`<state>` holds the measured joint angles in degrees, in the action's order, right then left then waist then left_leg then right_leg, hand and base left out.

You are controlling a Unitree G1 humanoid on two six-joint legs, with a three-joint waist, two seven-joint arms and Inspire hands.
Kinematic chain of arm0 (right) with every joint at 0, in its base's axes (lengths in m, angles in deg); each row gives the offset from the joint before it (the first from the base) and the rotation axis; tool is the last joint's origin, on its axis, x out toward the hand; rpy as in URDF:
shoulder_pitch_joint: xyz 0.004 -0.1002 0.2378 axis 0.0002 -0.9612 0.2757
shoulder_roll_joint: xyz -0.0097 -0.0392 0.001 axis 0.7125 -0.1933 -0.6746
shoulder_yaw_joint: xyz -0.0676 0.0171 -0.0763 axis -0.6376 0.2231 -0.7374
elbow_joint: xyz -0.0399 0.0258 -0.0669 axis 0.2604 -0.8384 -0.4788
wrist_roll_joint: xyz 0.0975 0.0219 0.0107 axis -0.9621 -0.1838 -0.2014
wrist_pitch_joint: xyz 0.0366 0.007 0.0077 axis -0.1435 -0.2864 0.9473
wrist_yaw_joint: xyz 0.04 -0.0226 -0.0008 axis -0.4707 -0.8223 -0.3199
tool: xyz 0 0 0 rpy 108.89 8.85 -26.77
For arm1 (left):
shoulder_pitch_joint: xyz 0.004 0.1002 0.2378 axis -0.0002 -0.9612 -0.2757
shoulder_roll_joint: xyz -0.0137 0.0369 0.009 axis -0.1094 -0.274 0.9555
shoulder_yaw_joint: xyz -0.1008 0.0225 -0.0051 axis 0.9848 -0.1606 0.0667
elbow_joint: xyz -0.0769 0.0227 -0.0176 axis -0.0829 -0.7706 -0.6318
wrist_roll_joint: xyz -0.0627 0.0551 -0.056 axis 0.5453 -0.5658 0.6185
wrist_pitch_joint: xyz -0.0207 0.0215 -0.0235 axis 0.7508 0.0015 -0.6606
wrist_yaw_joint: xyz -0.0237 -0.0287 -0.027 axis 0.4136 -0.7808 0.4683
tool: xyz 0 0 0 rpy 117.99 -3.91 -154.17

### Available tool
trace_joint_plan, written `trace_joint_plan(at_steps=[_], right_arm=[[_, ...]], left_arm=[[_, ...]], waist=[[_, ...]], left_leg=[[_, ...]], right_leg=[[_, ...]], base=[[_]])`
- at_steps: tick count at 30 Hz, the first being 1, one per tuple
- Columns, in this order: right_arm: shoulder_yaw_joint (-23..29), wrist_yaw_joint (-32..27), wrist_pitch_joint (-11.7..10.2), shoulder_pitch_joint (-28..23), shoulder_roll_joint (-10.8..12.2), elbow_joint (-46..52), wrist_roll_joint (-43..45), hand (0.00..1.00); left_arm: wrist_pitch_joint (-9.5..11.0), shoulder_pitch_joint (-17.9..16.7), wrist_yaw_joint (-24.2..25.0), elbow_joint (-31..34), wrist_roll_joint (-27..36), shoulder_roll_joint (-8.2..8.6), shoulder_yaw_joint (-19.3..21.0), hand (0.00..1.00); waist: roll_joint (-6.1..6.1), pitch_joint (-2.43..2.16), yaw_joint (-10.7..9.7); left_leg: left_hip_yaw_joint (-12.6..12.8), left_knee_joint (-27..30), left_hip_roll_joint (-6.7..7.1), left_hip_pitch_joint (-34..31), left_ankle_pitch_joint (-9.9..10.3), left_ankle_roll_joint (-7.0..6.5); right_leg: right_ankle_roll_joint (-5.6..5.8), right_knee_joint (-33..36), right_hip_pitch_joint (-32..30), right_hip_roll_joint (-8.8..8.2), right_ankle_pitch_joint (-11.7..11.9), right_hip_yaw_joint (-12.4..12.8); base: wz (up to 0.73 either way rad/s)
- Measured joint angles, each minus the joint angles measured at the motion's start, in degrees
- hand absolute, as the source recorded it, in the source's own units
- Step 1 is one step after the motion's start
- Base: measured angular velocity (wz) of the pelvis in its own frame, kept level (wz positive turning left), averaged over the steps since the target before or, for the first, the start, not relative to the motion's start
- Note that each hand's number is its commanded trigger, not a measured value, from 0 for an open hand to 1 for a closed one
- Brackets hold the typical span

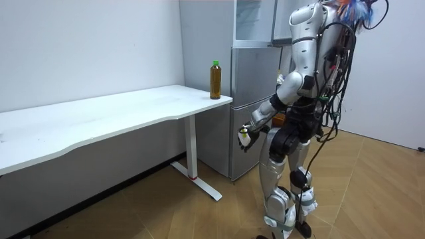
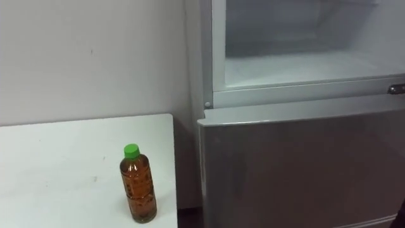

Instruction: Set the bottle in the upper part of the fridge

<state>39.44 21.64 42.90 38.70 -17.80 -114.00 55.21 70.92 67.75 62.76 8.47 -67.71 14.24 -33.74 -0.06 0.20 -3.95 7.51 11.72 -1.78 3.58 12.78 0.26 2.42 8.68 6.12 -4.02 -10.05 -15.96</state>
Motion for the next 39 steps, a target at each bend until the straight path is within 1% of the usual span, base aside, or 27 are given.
trace_joint_plan(at_steps=[1, 3, 5, 7, 9, 10, 11, 12, 14, 17, 18, 21, 28, 31, 34, 36, 39], right_arm=[[0.0, 0.0, -0.1, 0.0, 0.0, 0.0, 0.0, 0.0], [-0.1, 0.0, -0.3, 0.0, 0.0, -0.2, 0.3, 0.0], [0.0, 0.1, -0.9, -0.1, 0.2, -0.4, 0.3, 0.0], [0.1, 0.3, -1.1, 0.0, 0.4, -1.0, 0.2, 0.0], [0.4, 0.3, -1.1, -0.1, 0.5, -1.4, 0.1, 0.0], [0.7, 0.3, -1.1, -0.2, 0.6, -1.4, 0.1, 0.0], [1.3, 0.3, -1.1, -0.5, 0.7, -1.5, 0.3, 0.0], [1.8, 0.3, -1.1, -0.9, 0.8, -1.4, 0.3, 0.0], [2.2, 0.1, -1.1, -1.8, 0.7, -1.4, 0.1, 0.0], [2.3, 0.0, -0.9, -2.5, 0.7, -1.3, -1.3, 0.0], [2.3, 0.0, -0.9, -2.9, 0.7, -1.3, -2.1, 0.0], [2.8, 0.0, -0.9, -3.3, 0.8, -1.3, -2.4, 0.0], [3.5, -0.1, -0.8, -3.3, 0.9, -1.4, -2.2, 0.0], [4.0, -0.1, -0.7, -3.5, 1.1, -1.4, -2.2, 0.0], [4.1, -0.2, -0.9, -3.5, 1.1, -1.3, -1.9, 0.0], [4.0, -0.2, -0.9, -3.5, 1.1, -1.3, -1.8, 0.0], [3.9, -0.3, -1.3, -3.3, 1.1, -1.3, -1.7, 0.0]], left_arm=[[0.4, 0.0, -0.5, -0.8, 0.0, 0.01, 0.0, 0.0], [2.5, 0.5, -2.6, -6.3, 0.4, 0.8, 1.5, 0.0], [3.4, 1.1, -4.1, -10.7, 1.8, 1.37, 2.5, 0.0], [3.9, 1.2, -5.1, -14.1, 4.3, 1.46, 3.5, 0.0], [4.7, 1.2, -6.2, -19.5, 8.9, 2.16, 6.0, 0.0], [4.7, 1.1, -6.6, -20.4, 10.1, 2.3, 6.7, 0.0], [4.8, 1.1, -7.2, -21.7, 11.7, 2.65, 8.5, 0.0], [4.9, 0.6, -7.6, -22.3, 13.1, 3.48, 10.8, 0.0], [5.2, 0.3, -7.9, -23.5, 15.0, 4.3, 12.7, 0.0], [5.2, 0.2, -8.7, -24.6, 17.0, 4.45, 14.0, 0.0], [5.2, 0.3, -9.0, -25.0, 17.0, 4.57, 15.2, 0.0], [5.1, 0.3, -10.2, -26.4, 17.0, 4.61, 17.2, 0.0], [5.0, 0.4, -12.3, -26.8, 16.3, 4.54, 17.8, 0.0], [4.9, 0.6, -12.7, -26.7, 15.6, 4.34, 17.8, 0.0], [4.9, 1.5, -13.2, -27.3, 13.4, 4.18, 17.8, 0.0], [4.9, 2.8, -13.9, -28.9, 11.6, 4.17, 17.7, 0.0], [5.1, 3.4, -14.2, -29.8, 11.2, 4.15, 17.7, 0.0]], waist=[[0.0, 0.0, 0.1], [0.07, -0.05, 0.4], [0.14, -0.06, 0.5], [0.2, -0.12, 0.5], [0.25, -0.16, 0.8], [0.36, -0.19, 1.0], [0.37, -0.18, 1.4], [0.38, -0.18, 2.1], [0.36, -0.14, 3.0], [0.4, -0.18, 4.1], [0.41, -0.2, 4.5], [0.31, -0.29, 4.6], [0.32, -0.36, 4.3], [0.52, -0.49, 4.2], [0.52, -0.48, 4.1], [0.52, -0.46, 4.1], [0.5, -0.43, 4.1]], left_leg=[[0.0, 0.0, 0.01, 0.0, 0.0, 0.0], [0.0, 0.0, 0.06, 0.2, 0.0, 0.0], [-0.1, 0.0, 0.11, 0.2, 0.0, 0.0], [-0.5, 0.0, 0.2, 0.1, 0.0, 0.0], [-1.2, -0.1, 0.36, 0.1, 0.0, -0.01], [-1.3, -0.1, 0.38, 0.2, 0.0, -0.01], [-1.5, -0.1, 0.4, 0.1, 0.0, -0.01], [-1.5, -0.1, 0.42, 0.1, 0.0, -0.01], [-1.5, -0.1, 0.44, 0.1, 0.0, -0.01], [-1.5, -0.2, 0.43, 0.1, 0.0, -0.01], [-1.5, -0.3, 0.44, 0.2, 0.0, -0.01], [-1.5, -0.4, 0.44, 0.4, 0.0, -0.01], [-1.4, -1.0, 0.44, 0.9, 0.0, -0.01], [-1.3, -0.8, 0.44, 1.0, 0.0, -0.01], [-1.3, -0.5, 0.43, 1.0, 0.0, -0.02], [-1.3, -0.5, 0.42, 1.0, 0.0, -0.02], [-1.2, -0.5, 0.42, 1.0, 0.0, -0.02]], right_leg=[[0.0, 0.0, 0.0, 0.0, 0.0, 0.0], [0.04, -0.1, 0.5, -0.03, 0.0, 0.0], [0.1, -0.2, 0.7, -0.07, -0.1, -0.2], [0.11, -0.4, 0.9, -0.11, -0.1, -0.5], [0.17, -0.8, 1.5, -0.17, -0.1, -1.3], [0.21, -0.8, 1.4, -0.18, -0.1, -1.4], [0.25, -0.9, 1.3, -0.2, -0.2, -1.7], [0.27, -0.9, 1.3, -0.23, -0.3, -1.7], [0.28, -0.9, 1.3, -0.25, -0.3, -1.8], [0.28, -1.0, 1.3, -0.25, -0.3, -1.8], [0.28, -1.0, 1.3, -0.25, -0.3, -1.7], [0.28, -0.9, 1.3, -0.25, -0.3, -1.6], [0.29, -0.9, 1.7, -0.25, -0.3, -1.3], [0.29, -0.9, 1.8, -0.26, -0.3, -1.3], [0.29, -0.7, 1.8, -0.27, -0.3, -1.3], [0.29, -0.7, 1.8, -0.27, -0.3, -1.3], [0.29, -0.7, 1.8, -0.26, -0.3, -1.3]], base=[[0.0], [0.0], [0.05], [0.1], [0.16], [0.13], [0.08], [0.06], [0.0], [0.0], [0.0], [0.0], [0.0], [0.0], [0.0], [0.0], [0.0]])
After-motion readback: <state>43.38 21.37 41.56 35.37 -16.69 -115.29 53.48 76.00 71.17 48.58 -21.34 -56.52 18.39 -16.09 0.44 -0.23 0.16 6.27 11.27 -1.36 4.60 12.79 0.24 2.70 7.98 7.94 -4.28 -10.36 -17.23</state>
